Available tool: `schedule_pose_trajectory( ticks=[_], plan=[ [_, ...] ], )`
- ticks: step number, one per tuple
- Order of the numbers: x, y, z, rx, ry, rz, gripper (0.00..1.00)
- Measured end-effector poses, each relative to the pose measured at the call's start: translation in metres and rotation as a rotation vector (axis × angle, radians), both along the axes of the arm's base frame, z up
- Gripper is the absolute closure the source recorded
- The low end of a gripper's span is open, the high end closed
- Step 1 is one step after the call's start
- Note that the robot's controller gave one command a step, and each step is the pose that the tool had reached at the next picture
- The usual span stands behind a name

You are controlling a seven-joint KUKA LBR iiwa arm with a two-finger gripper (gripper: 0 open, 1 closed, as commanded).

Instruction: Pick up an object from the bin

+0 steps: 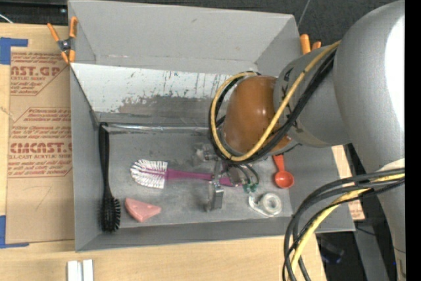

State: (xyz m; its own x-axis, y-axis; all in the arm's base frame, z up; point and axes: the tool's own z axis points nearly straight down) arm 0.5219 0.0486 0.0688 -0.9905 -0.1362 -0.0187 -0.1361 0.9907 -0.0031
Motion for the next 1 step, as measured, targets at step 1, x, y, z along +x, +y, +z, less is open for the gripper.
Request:
schedule_pose_trajectory(
  ticks=[1],
  plan=[
    [0.0063,-0.0079,0.0015,-0.001,0.008,0.214,1.00]
  ],
)
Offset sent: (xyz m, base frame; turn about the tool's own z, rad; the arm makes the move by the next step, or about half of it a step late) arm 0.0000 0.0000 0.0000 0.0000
